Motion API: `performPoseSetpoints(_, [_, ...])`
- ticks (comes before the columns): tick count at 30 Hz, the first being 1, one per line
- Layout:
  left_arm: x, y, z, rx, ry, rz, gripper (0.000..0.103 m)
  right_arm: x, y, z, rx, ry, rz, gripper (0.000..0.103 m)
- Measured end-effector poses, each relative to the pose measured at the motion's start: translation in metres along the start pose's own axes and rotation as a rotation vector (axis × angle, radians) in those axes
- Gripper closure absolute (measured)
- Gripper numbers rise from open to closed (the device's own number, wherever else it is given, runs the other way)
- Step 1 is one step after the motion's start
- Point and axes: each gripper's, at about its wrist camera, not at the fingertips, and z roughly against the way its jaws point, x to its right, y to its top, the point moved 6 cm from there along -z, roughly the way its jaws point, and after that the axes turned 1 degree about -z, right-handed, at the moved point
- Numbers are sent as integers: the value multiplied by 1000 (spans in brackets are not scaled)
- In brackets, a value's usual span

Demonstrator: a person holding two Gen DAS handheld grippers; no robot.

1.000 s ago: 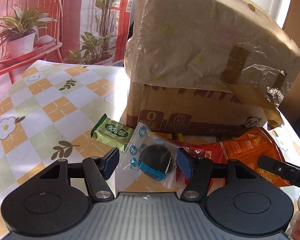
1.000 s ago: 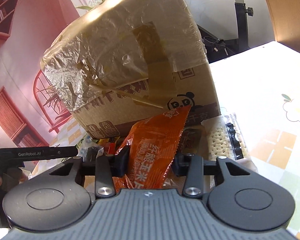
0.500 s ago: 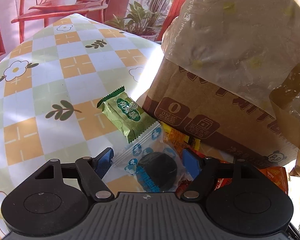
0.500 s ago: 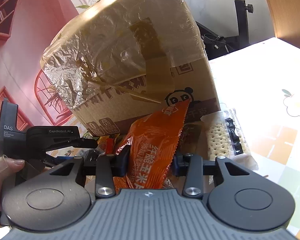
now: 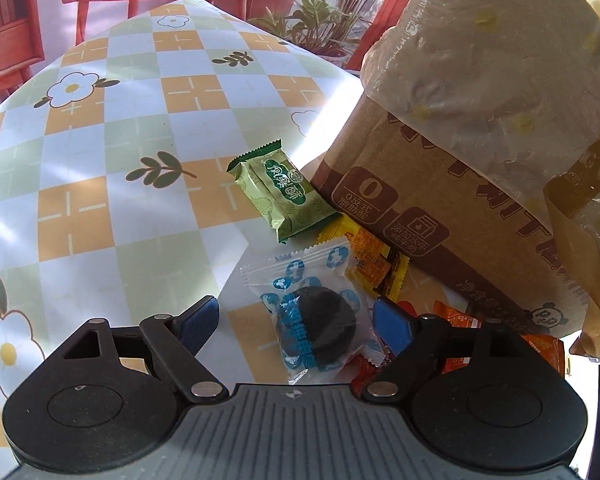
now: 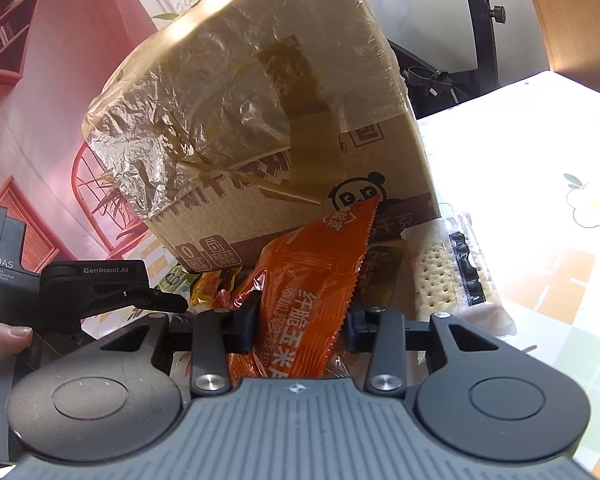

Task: Organize snacks
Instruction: 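Grasp the clear blue-printed cookie packet with the left tool while the right tool grasps the orange chip bag, then lift the cookie packet and orange chip bag and carry them over the box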

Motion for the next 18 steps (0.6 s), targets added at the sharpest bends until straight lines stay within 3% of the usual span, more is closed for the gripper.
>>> performPoseSetpoints(8, [25,-10,-11,92,100,-210,19,0,-1,1,2,-3,-3,62])
performPoseSetpoints(10, [28,-14,-8,121,126,-265,37,-1,-1,3,3,-3,2,62])
performPoseSetpoints(11, [28,-16,-6,127,125,-283,53,-1,-1,4,4,-1,4,63])
performPoseSetpoints(14, [25,-21,3,113,12,-272,54,-1,-1,9,6,4,8,64])
performPoseSetpoints(18, [17,-29,22,157,2,-318,54,-7,0,13,-1,31,24,66])
